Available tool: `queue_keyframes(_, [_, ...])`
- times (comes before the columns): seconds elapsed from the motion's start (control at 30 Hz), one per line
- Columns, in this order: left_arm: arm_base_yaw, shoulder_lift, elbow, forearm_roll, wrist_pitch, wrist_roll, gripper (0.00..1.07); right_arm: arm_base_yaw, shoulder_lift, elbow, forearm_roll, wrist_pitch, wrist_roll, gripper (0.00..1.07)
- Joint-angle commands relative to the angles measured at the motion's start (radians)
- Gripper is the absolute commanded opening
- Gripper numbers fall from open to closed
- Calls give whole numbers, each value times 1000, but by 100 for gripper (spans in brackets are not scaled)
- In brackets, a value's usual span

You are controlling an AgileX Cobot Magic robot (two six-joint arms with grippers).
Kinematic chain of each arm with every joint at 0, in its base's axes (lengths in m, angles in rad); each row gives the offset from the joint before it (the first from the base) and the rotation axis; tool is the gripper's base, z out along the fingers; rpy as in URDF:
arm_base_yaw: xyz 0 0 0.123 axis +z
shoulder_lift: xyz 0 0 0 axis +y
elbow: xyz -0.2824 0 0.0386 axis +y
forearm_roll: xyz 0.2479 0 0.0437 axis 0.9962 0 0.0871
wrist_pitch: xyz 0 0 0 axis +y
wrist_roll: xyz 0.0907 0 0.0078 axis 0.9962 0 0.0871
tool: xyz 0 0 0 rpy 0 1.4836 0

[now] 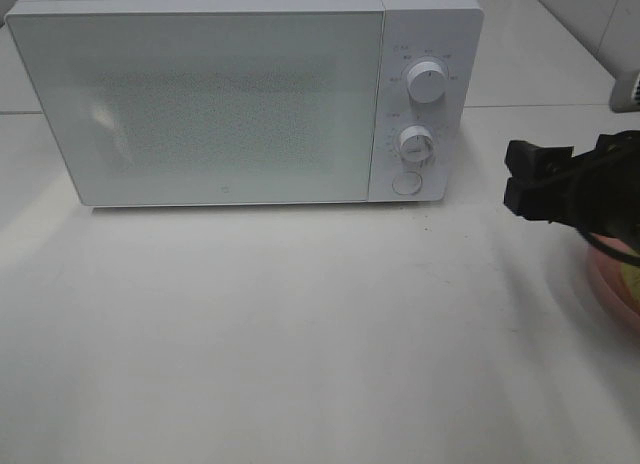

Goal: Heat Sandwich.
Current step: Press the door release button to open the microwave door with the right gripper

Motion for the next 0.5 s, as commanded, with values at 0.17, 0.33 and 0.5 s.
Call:
queue_keyframes(0.17, [-6,-23,3,-8,-13,0,101,133,141,-11,142,-168,-32,76])
queue_keyframes(0.33, [-6,-23,3,-8,-13,0,101,200,258,-42,202,-215,-31,76])
queue_keyframes(0.5, [-6,-23,3,-8,-13,0,101,234,358,-85,208,-243,-30,76])
